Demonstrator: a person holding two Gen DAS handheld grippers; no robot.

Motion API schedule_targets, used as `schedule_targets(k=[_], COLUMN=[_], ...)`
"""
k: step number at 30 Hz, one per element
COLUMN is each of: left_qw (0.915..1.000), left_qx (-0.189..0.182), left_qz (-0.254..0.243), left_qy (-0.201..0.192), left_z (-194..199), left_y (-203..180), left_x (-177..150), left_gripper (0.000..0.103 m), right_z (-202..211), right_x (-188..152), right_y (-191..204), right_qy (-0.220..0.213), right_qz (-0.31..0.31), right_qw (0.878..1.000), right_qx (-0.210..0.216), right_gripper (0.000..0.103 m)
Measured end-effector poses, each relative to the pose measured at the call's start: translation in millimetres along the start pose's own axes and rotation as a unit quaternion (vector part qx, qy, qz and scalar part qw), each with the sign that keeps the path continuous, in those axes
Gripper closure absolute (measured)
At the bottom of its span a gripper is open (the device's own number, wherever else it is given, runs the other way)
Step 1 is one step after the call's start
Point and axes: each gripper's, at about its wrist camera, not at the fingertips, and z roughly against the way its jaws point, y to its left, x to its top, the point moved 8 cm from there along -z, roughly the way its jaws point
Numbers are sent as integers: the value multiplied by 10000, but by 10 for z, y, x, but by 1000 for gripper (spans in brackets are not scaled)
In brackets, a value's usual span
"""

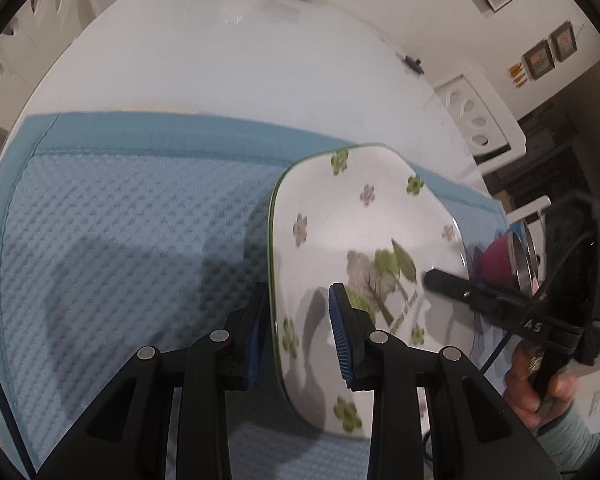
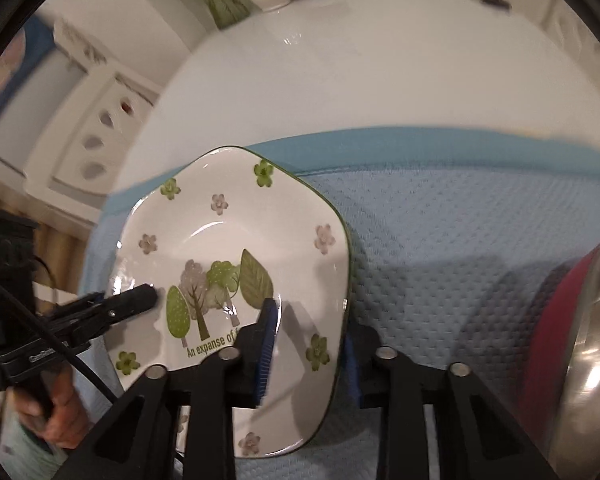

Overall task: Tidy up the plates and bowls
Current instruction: 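Carry the second hexagonal plate over the plate stack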

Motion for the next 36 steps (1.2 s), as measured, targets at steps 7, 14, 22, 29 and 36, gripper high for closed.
schedule_targets(k=[7,14,22,29,36], left_qw=[9992,9992,9991,9977,9954], left_qx=[216,283,294,263,281], left_qz=[-249,-160,24,-17,103], left_qy=[-229,-212,-308,-623,-913], left_z=[-40,54,311,755,1230], left_y=[-74,-149,-292,-492,-679], left_x=[137,59,86,64,-237], left_gripper=[76,77,77,77,76], right_z=[35,91,256,615,1093], right_x=[3,-28,20,4,-258], right_y=[-5,-22,59,247,565], right_qy=[-483,-376,-292,-418,-508], right_qz=[225,160,-112,-168,9], right_qw=[9985,9990,9994,9989,9987], right_qx=[89,184,125,129,101], right_gripper=[80,80,78,77,77])
